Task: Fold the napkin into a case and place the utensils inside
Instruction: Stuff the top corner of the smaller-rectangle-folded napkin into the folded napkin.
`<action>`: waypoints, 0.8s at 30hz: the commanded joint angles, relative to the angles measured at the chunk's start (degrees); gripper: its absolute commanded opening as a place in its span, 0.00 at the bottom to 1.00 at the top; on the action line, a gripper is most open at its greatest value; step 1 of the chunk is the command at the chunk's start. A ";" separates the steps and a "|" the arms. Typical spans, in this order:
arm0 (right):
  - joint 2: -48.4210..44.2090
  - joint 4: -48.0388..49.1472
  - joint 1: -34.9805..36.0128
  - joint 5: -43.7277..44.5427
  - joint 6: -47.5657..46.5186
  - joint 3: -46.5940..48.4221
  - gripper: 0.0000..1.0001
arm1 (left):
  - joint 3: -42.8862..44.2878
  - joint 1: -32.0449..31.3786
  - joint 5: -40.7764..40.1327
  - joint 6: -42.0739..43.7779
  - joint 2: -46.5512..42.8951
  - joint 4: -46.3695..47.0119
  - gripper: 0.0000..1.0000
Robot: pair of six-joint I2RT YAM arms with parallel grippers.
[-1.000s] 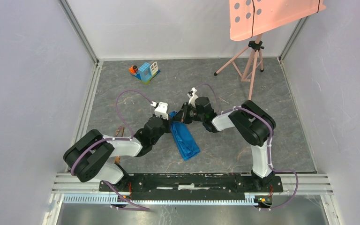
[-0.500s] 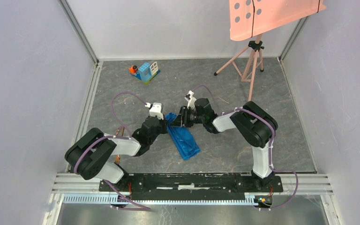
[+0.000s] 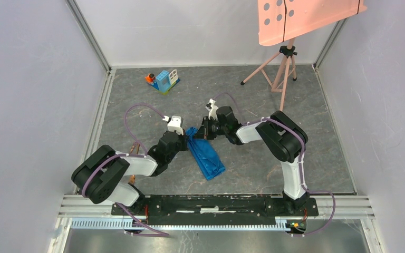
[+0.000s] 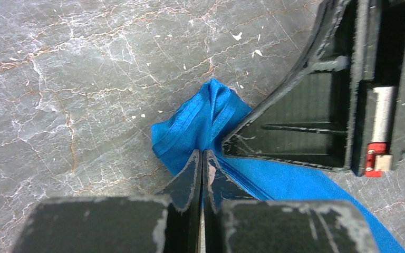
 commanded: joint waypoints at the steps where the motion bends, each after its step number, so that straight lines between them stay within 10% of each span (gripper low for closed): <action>1: 2.81 2.23 1.43 -0.45 1.22 4.02 0.08 | 0.32 0.36 0.87 -1.49 -0.93 1.53 0.02; 7: 5.49 6.25 3.26 1.37 6.24 6.33 0.19 | 2.39 0.35 2.25 -3.18 1.00 -0.44 0.06; 15: 4.83 6.04 1.16 0.39 4.67 3.84 0.23 | 1.66 7.57 7.30 -14.87 -13.86 -18.86 0.53; 24: -1.90 3.90 0.94 -0.67 0.52 -0.52 0.08 | 7.28 15.10 20.54 -19.01 -12.63 -26.41 0.49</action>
